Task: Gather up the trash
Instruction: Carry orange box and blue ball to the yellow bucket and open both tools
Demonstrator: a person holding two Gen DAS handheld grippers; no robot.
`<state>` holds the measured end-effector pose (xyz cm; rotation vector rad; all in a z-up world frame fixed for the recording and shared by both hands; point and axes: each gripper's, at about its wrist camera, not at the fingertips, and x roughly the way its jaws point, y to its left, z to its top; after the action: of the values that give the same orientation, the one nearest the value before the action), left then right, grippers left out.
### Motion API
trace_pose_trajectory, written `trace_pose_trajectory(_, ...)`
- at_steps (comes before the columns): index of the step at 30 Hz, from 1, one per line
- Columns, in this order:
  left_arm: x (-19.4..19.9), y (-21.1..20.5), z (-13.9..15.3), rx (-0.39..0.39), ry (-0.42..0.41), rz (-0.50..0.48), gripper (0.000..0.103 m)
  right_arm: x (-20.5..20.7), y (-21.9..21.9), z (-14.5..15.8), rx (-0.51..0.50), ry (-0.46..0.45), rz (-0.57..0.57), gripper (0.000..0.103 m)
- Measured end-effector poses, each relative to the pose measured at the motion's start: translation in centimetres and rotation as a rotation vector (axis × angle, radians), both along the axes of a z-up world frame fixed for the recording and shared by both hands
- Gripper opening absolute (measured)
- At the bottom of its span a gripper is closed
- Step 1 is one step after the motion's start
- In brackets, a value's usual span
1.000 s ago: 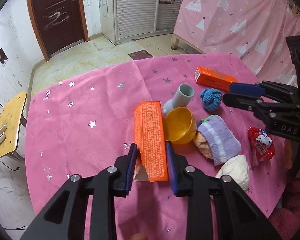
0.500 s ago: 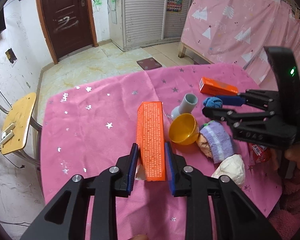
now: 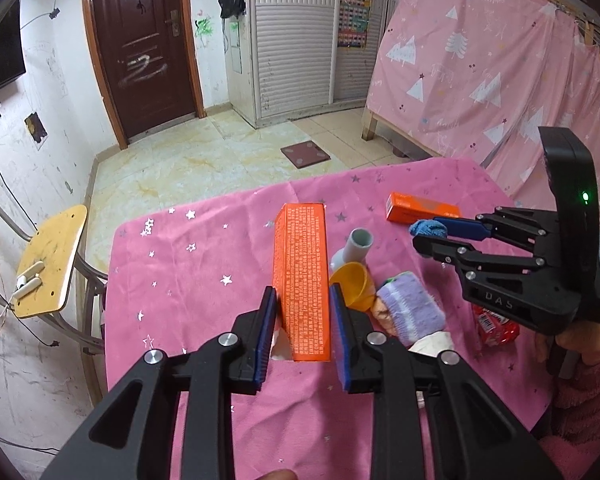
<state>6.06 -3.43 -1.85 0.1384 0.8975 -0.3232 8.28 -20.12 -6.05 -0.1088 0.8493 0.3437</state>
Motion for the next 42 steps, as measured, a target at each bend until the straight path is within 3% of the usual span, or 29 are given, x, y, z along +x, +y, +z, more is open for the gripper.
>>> trace_pose_trajectory(17,-2.2,-6.5,2.3,0.003,-0.052,-0.094,0.019,-3.6,-5.8,1.6,0.06,-0.065,-0.098,0.03)
trace_pose_trajectory(42,-6.5,-23.6,2.1,0.043,-0.035,-0.39,0.019,-13.5,-26.0,2.6,0.148,-0.181,-0.522,0.03)
